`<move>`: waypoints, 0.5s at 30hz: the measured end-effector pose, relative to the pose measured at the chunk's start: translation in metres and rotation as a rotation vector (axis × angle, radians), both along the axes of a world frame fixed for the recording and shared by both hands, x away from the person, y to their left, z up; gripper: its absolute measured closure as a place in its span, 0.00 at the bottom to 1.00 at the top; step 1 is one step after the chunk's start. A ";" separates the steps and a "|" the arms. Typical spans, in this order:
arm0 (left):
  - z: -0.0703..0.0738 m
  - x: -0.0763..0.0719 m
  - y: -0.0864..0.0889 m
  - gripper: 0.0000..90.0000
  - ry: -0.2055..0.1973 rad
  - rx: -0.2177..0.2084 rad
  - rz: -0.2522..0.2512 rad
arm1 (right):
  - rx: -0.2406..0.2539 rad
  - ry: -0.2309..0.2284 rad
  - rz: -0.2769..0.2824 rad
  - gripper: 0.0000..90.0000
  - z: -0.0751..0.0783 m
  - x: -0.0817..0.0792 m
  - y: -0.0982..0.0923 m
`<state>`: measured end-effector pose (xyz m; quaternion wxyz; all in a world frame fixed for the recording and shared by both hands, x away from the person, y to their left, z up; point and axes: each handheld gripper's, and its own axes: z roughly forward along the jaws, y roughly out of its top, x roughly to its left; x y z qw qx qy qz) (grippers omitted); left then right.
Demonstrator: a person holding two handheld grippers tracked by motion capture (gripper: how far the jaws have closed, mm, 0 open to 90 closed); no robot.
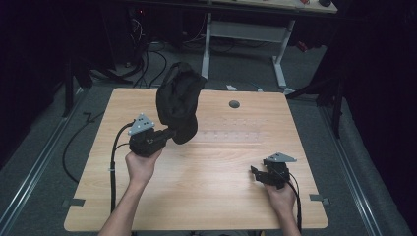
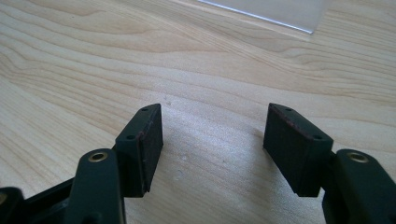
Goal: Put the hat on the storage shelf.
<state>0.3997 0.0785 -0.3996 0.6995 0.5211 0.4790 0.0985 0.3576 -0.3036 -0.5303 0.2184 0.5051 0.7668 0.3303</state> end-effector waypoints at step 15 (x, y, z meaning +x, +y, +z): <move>-0.011 0.018 -0.015 0.96 0.000 0.061 0.041 | 0.000 -0.001 0.001 0.42 0.000 0.000 0.000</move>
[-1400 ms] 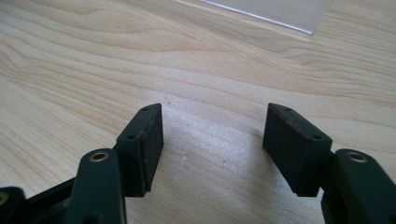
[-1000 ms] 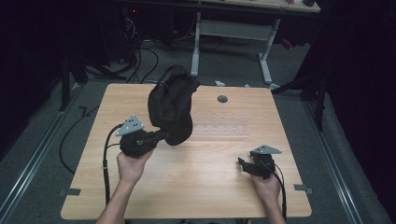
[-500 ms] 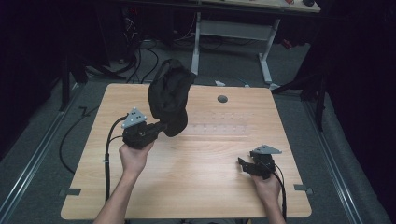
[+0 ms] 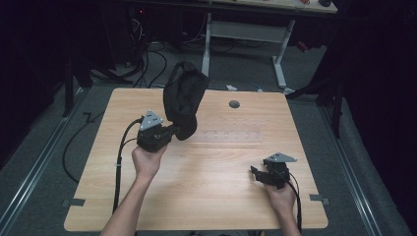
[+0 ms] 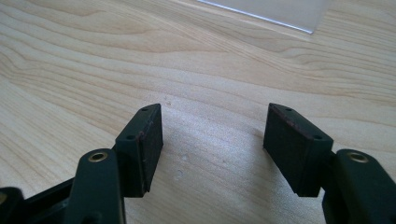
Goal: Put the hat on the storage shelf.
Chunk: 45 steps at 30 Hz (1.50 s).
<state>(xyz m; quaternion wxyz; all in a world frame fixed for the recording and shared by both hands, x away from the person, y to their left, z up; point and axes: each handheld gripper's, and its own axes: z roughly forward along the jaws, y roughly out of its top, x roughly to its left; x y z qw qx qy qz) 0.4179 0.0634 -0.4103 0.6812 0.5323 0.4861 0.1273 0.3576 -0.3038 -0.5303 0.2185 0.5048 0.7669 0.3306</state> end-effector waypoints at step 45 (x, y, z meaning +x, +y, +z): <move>-0.037 0.008 -0.008 0.84 0.109 0.018 0.000 | -0.002 -0.001 0.001 0.41 0.000 0.000 0.001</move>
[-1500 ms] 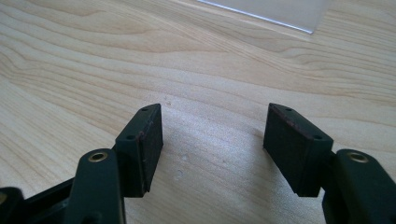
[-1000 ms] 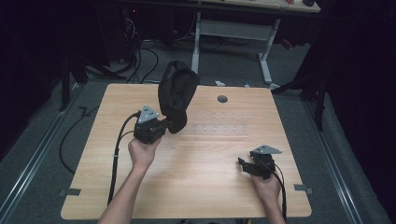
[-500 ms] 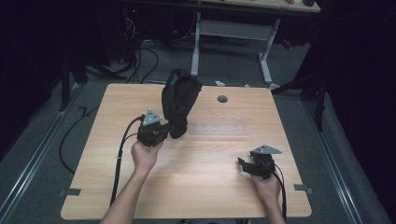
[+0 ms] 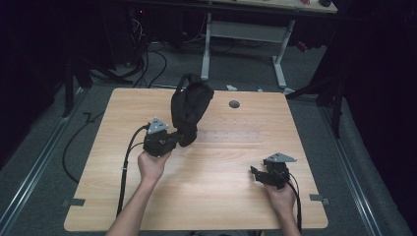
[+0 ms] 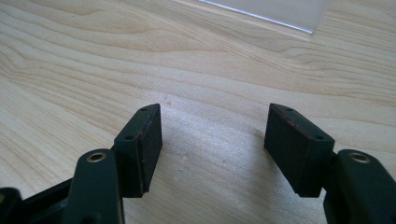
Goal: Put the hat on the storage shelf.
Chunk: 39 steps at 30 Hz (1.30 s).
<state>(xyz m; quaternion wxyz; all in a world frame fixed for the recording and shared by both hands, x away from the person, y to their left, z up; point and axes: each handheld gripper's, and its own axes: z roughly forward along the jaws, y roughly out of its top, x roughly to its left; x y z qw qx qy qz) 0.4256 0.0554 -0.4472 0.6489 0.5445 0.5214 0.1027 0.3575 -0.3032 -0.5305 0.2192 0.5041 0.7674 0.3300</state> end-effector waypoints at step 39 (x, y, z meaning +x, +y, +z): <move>-0.005 -0.032 0.031 0.46 0.074 0.002 0.027 | -0.013 -0.004 0.002 0.41 0.000 0.000 0.001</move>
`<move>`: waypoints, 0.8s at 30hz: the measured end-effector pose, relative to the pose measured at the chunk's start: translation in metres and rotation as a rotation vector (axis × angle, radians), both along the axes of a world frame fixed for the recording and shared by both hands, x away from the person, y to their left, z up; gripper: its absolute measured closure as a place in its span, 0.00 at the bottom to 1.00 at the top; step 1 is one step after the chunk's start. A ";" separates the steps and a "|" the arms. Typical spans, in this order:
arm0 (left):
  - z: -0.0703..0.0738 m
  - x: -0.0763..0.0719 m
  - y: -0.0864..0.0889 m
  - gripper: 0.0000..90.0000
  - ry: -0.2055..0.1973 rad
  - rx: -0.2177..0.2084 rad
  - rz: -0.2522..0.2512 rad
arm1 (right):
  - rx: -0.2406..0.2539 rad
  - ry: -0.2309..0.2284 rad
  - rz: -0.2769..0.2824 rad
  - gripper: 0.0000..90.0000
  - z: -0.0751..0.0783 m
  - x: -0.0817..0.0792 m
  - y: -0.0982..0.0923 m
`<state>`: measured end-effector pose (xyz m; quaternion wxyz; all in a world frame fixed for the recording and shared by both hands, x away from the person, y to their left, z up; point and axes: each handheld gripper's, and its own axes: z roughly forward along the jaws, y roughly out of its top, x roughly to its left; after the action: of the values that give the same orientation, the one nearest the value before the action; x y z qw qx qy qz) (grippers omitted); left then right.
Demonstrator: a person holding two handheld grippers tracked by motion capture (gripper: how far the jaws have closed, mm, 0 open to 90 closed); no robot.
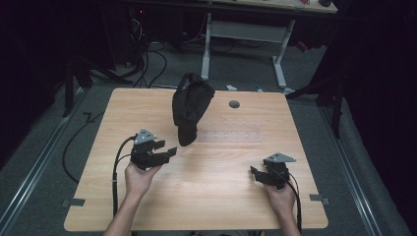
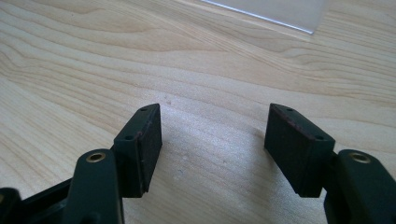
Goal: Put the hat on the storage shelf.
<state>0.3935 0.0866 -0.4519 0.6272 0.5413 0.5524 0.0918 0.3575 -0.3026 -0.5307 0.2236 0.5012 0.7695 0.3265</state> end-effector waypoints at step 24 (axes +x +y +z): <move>-0.027 -0.018 0.023 0.45 0.053 -0.006 0.049 | -0.005 -0.002 0.000 0.41 0.000 0.000 0.000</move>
<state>0.3757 0.1095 -0.4788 0.6117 0.5279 0.5821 0.0909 0.3573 -0.3025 -0.5308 0.2254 0.5003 0.7702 0.3251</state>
